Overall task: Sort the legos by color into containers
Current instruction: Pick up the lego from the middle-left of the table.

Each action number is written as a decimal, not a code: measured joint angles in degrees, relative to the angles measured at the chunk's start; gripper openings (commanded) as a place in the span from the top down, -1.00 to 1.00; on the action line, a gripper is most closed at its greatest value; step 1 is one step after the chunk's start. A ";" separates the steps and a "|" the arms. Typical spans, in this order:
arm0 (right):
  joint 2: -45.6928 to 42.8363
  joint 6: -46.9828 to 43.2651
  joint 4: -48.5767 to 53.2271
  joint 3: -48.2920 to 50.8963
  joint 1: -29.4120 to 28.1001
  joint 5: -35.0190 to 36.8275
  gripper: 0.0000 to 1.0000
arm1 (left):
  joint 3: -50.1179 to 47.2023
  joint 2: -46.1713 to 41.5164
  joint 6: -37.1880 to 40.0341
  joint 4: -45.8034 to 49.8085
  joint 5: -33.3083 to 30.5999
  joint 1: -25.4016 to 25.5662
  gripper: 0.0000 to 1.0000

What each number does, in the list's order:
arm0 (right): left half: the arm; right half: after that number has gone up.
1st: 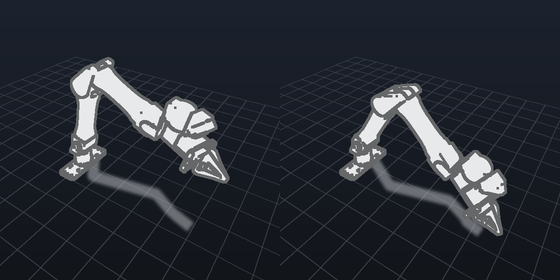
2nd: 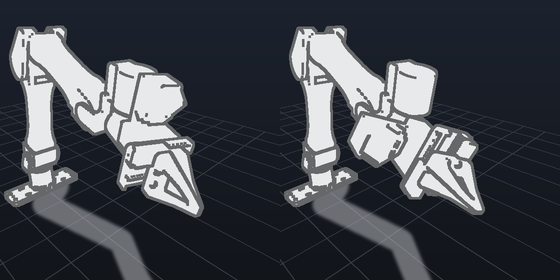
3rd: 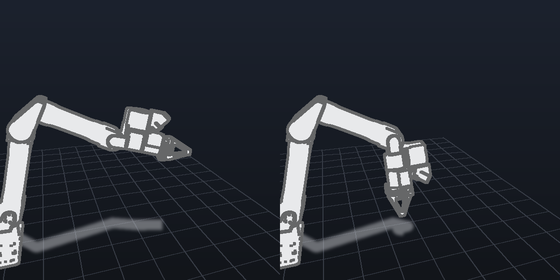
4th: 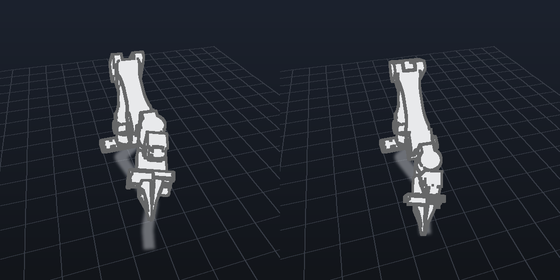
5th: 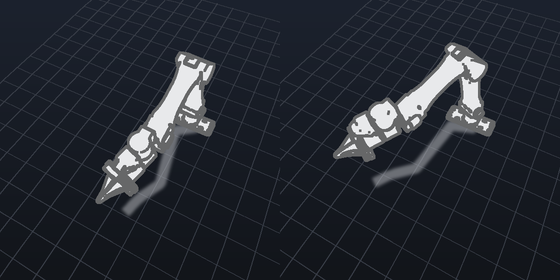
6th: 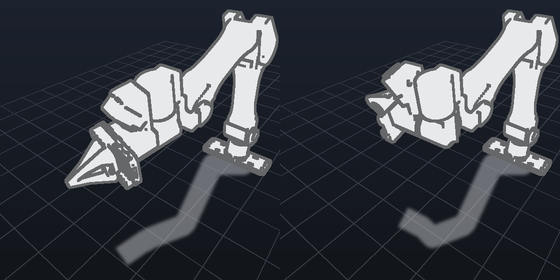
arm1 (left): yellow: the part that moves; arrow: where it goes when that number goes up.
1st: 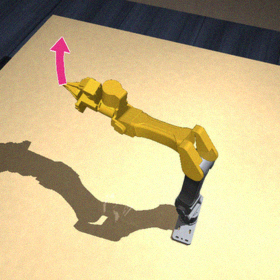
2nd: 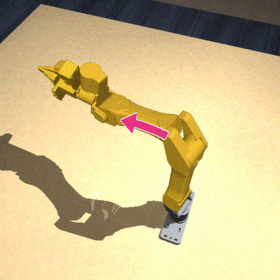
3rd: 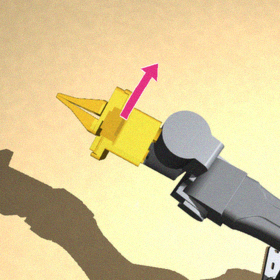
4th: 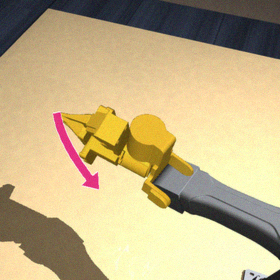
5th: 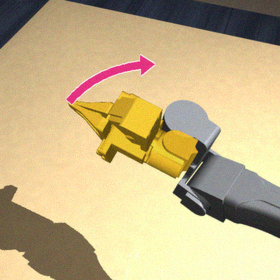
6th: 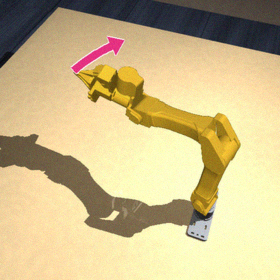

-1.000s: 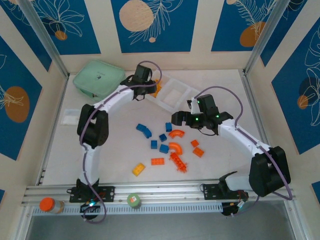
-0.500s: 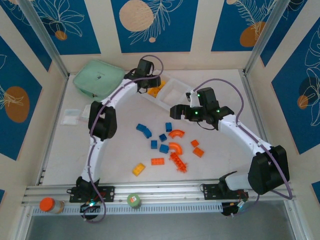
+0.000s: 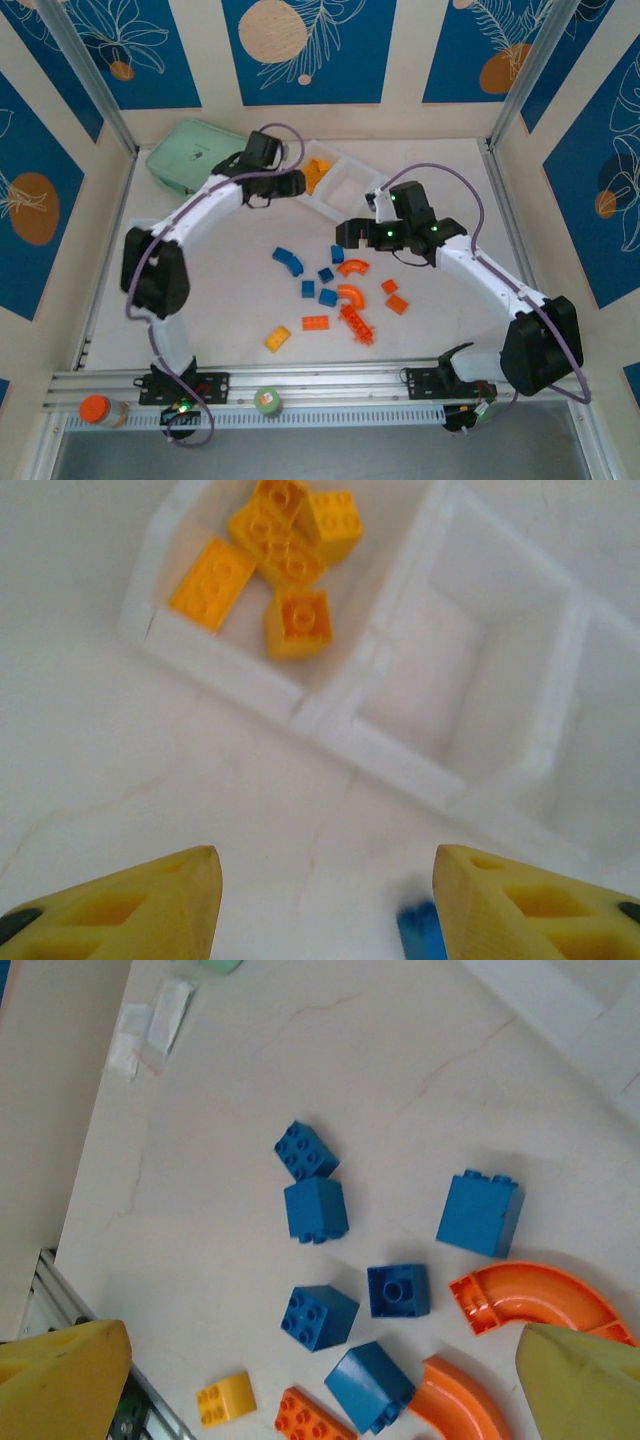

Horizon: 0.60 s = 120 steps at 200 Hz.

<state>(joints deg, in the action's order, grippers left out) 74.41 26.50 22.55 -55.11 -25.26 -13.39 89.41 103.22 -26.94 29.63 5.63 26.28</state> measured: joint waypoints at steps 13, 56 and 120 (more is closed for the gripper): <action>-0.39 -0.04 0.31 1.07 -1.09 -0.35 -0.98 | -7.45 -6.23 -0.24 -0.94 -0.07 0.48 -0.18; -1.92 -0.07 1.27 5.51 -5.51 -0.79 -0.98 | -27.82 -22.29 -3.10 -0.72 -0.85 3.10 -0.23; -4.13 1.51 -0.83 12.17 -14.32 -0.68 -0.98 | -43.95 -39.76 -8.81 6.03 -4.68 12.41 -0.32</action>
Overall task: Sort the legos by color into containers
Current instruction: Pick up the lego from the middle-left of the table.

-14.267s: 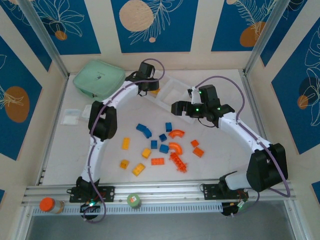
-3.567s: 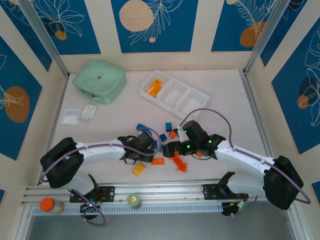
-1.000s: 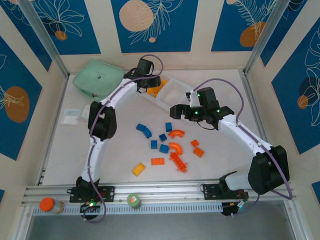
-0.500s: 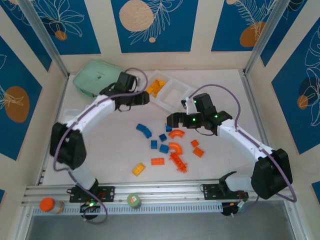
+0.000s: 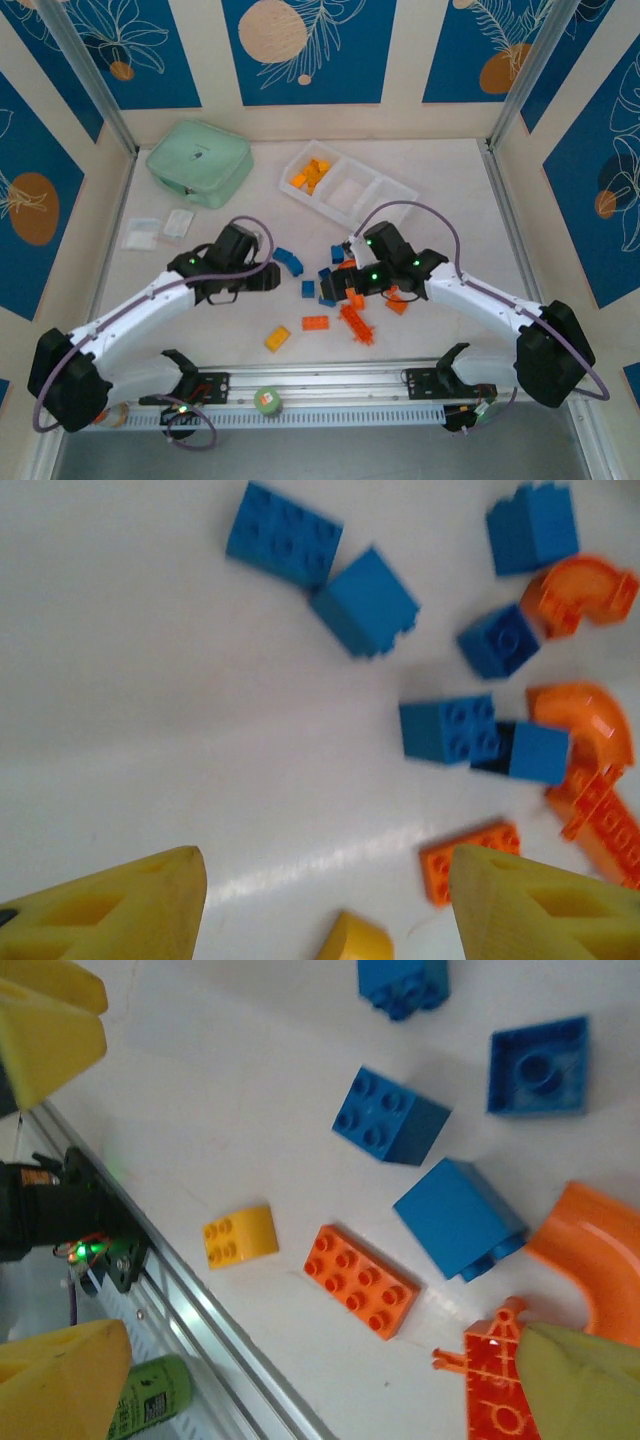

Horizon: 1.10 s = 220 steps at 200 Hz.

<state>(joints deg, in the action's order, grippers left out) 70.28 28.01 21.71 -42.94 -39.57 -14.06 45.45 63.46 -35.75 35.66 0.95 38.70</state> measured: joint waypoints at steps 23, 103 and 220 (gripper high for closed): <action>0.00 1.27 -1.33 2.32 -2.60 0.68 -0.98 | -3.78 -2.99 -2.47 2.69 -0.76 3.93 -0.35; -2.62 4.63 -3.13 4.57 -4.87 4.96 -0.98 | -11.65 -3.61 -9.81 2.10 -0.39 16.11 -0.42; -4.72 4.68 -3.28 5.84 -3.02 5.11 -0.98 | -10.84 11.17 -11.52 -3.15 -5.77 24.46 -0.44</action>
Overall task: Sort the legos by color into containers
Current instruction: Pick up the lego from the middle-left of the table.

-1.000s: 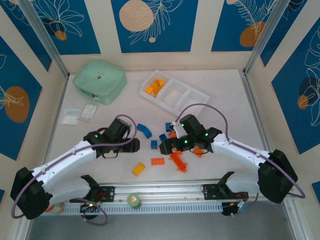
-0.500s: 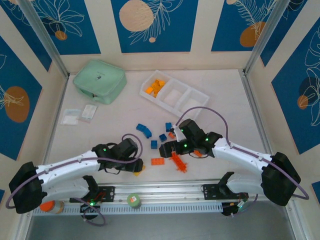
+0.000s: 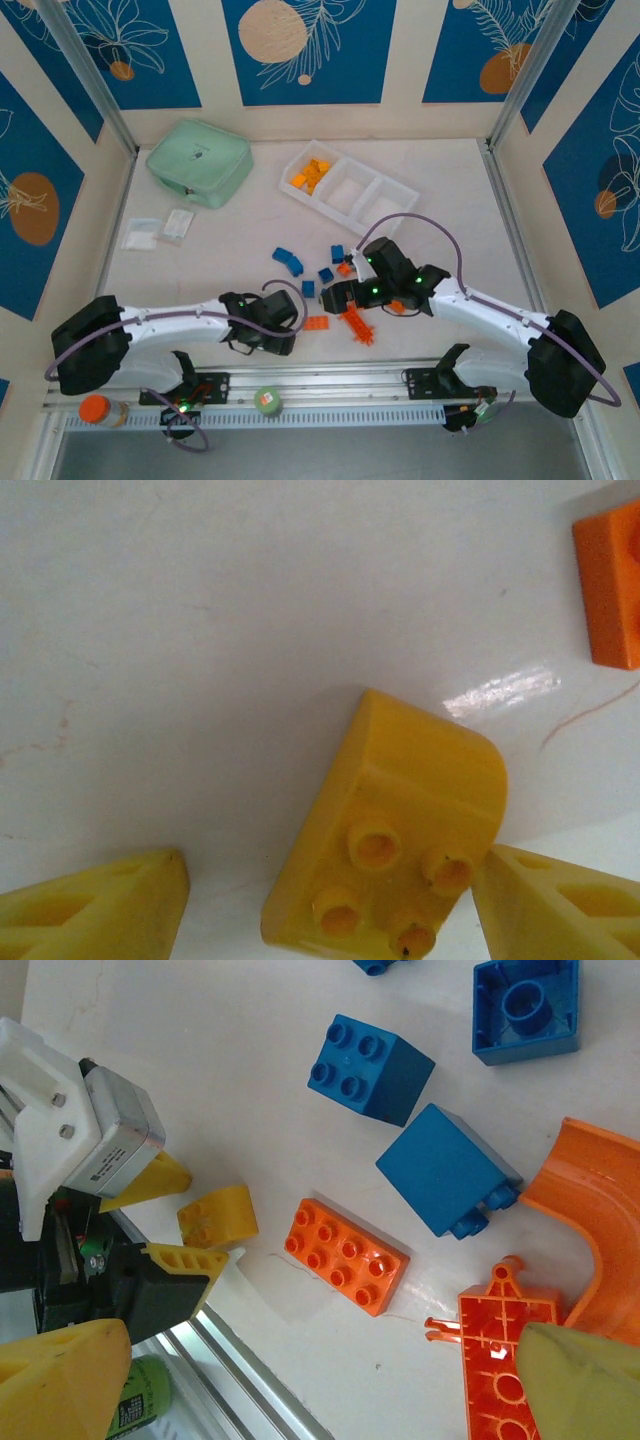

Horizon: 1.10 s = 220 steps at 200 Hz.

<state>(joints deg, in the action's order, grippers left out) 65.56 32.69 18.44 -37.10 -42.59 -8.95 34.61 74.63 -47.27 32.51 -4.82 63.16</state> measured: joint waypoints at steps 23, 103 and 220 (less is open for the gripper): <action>-0.20 0.20 0.00 0.61 0.52 -0.02 -0.98 | 0.00 0.24 -0.96 0.20 -1.33 0.24 -0.33; -0.20 0.42 -0.98 1.22 1.29 -0.26 -0.98 | -0.57 0.22 -4.13 0.48 -4.57 0.31 0.10; -0.20 0.39 -1.27 1.22 2.97 -1.16 -0.98 | -0.61 -0.46 -5.01 1.14 -5.57 0.28 0.54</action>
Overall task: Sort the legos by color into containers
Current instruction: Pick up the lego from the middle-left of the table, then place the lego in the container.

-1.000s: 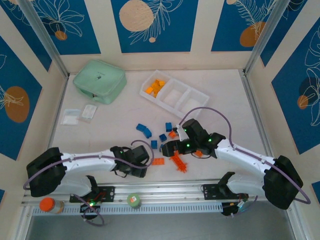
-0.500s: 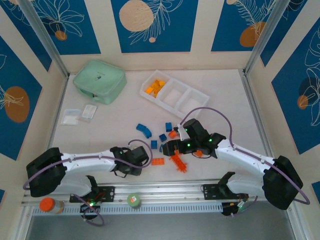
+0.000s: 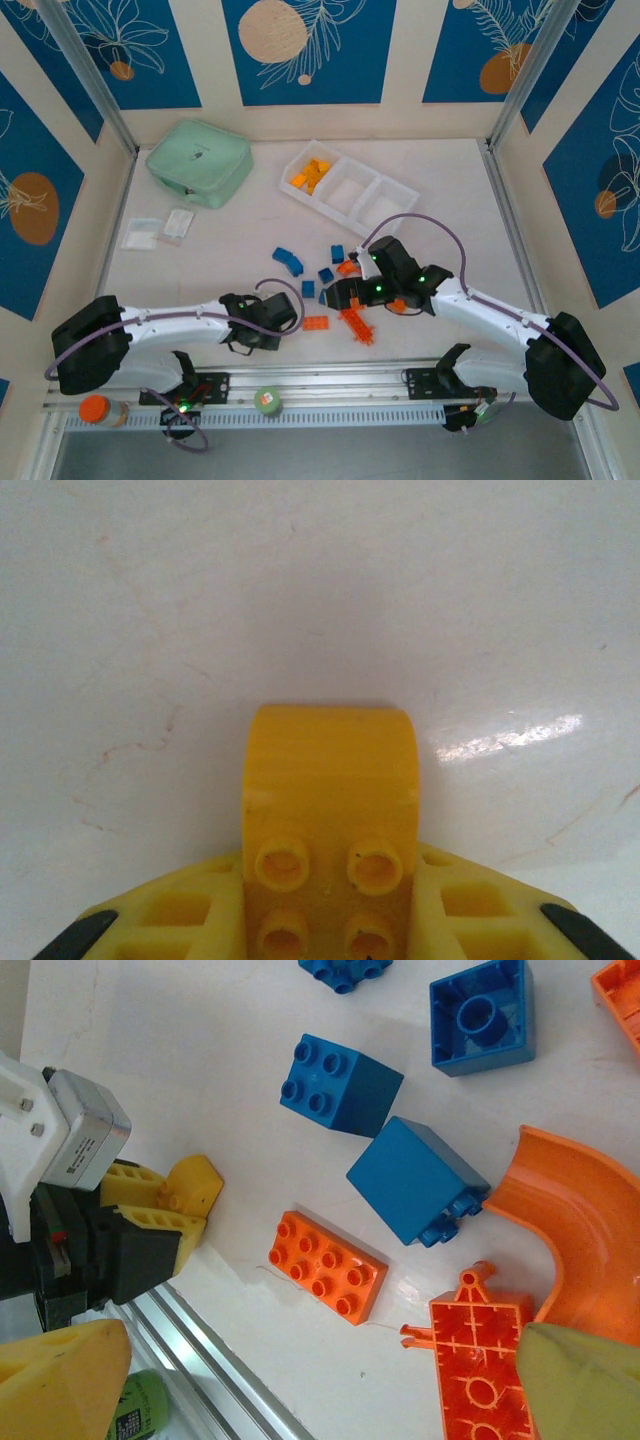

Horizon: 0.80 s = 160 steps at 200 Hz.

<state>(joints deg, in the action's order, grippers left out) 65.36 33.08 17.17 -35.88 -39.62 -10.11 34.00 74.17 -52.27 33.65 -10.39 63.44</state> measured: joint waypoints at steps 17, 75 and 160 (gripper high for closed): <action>0.00 -0.02 0.02 0.00 0.76 -0.42 -0.98 | 0.07 -0.63 0.00 -0.15 -0.52 -0.22 0.55; -0.04 -0.28 0.59 -1.09 3.28 -1.40 -0.98 | 4.70 -5.86 2.05 0.44 -1.79 -5.66 0.60; 0.76 -1.62 0.83 -7.17 11.37 -2.86 -0.98 | 27.96 5.84 17.07 0.00 -0.31 -21.53 0.64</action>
<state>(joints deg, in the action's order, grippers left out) 66.13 31.46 18.00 -43.05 -28.25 -12.97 61.95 80.01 -35.20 33.65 -10.70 41.91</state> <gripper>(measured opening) 0.991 0.307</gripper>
